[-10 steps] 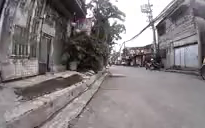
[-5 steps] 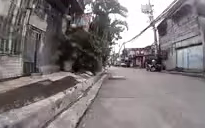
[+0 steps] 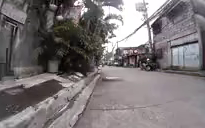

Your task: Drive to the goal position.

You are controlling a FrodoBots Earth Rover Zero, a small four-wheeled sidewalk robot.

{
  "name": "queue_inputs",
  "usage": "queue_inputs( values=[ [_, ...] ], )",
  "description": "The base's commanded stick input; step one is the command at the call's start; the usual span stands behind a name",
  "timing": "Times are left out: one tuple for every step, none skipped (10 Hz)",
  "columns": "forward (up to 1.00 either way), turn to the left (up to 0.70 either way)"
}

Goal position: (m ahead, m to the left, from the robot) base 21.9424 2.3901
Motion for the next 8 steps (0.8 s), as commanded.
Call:
queue_inputs(
  values=[
    [0.00,0.00],
    [0.00,0.00],
    [0.00,0.00],
    [0.00,0.00],
    [0.00,0.00],
    [0.00,0.00],
    [0.00,0.08],
    [0.00,0.45]
  ],
)
